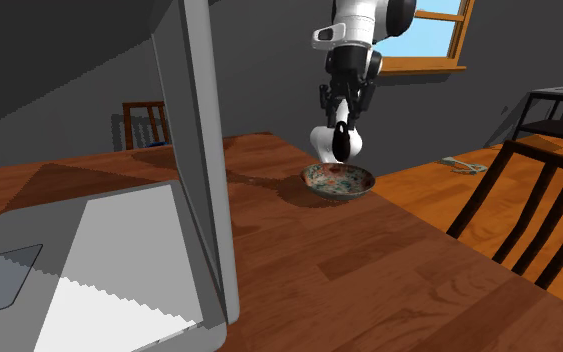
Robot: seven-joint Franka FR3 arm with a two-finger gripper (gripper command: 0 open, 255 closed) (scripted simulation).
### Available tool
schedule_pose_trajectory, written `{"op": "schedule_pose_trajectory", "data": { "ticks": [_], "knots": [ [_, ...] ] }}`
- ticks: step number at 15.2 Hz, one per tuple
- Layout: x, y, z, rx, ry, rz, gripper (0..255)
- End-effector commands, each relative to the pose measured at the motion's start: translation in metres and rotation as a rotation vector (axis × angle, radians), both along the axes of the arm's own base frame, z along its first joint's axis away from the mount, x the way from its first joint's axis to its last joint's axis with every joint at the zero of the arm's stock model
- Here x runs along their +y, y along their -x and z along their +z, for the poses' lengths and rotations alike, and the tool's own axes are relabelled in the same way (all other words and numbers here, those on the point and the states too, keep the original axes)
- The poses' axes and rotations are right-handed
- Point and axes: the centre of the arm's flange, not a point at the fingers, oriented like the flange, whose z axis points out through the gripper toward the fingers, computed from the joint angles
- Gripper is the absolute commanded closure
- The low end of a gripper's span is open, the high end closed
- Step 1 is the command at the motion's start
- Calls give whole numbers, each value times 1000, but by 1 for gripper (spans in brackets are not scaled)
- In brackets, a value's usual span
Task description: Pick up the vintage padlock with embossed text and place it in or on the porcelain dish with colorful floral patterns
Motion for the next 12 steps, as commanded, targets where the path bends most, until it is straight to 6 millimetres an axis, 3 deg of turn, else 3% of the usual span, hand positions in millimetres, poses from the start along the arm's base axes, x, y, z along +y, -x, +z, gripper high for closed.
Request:
{"op": "schedule_pose_trajectory", "data": {
  "ticks": [1,9,12],
  "knots": [
    [0,-1,-11,-1,-1,0,255],
    [0,-1,-53,-1,-1,0,255],
    [0,-1,-53,-1,-1,0,255]
  ]
}}
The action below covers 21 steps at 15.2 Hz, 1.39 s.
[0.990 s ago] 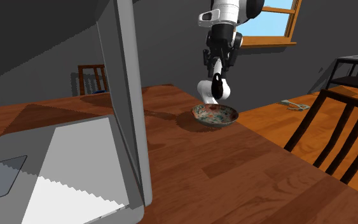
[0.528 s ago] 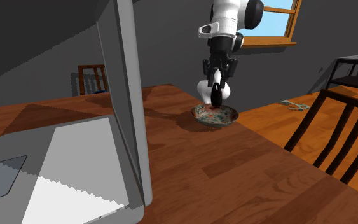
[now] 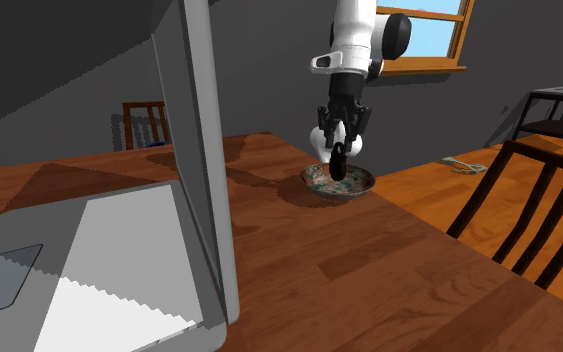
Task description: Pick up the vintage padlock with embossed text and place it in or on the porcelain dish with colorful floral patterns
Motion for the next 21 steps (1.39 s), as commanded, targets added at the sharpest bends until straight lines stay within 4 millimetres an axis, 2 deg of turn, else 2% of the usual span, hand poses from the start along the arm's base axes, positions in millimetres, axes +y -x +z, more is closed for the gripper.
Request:
{"op": "schedule_pose_trajectory", "data": {
  "ticks": [1,4,5,10,14,21],
  "knots": [
    [0,0,-1,0,0,0,255],
    [0,0,-1,0,0,0,255],
    [0,0,-1,0,0,0,0],
    [0,0,-1,0,0,0,0],
    [-7,8,48,0,0,0,0],
    [-7,8,48,0,0,0,0]
  ]
}}
